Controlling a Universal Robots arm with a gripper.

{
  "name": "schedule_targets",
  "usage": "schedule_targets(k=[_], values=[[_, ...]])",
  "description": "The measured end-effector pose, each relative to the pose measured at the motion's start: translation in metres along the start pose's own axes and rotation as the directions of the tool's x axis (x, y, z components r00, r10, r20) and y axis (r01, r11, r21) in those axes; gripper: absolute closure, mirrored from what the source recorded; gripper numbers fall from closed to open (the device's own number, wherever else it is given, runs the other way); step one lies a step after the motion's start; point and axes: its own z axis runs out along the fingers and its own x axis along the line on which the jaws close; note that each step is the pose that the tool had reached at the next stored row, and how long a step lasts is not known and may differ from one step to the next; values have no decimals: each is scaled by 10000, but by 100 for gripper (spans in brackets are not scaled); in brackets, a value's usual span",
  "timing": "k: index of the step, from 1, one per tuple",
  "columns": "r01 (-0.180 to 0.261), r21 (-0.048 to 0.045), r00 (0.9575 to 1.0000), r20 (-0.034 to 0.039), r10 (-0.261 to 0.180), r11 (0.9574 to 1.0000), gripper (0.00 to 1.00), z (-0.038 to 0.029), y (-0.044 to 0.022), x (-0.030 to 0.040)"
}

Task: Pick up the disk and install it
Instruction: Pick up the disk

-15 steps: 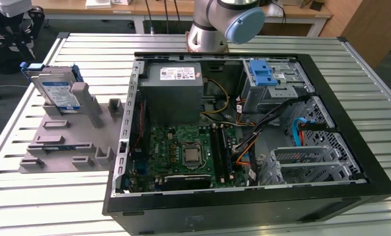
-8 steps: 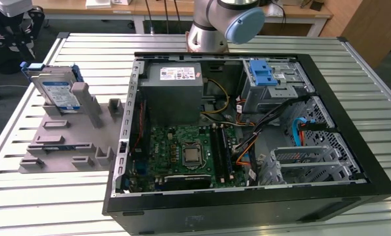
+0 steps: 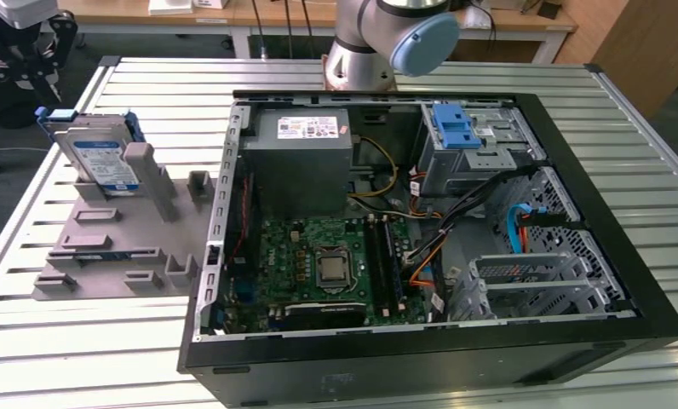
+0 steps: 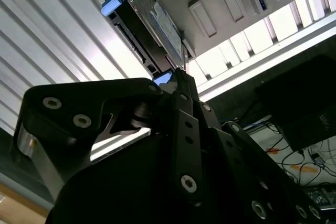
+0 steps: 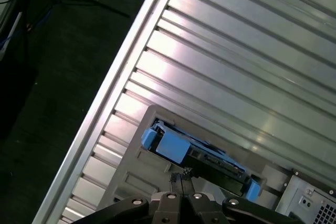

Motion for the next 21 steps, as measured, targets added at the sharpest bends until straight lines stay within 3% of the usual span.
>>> schedule_targets(k=[12, 21], values=[[744, -8, 9972, -19, -744, 9972, 89, 0, 0, 0], [1268, -16, 9919, -33, -1268, 9919, 89, 0, 0, 0]])
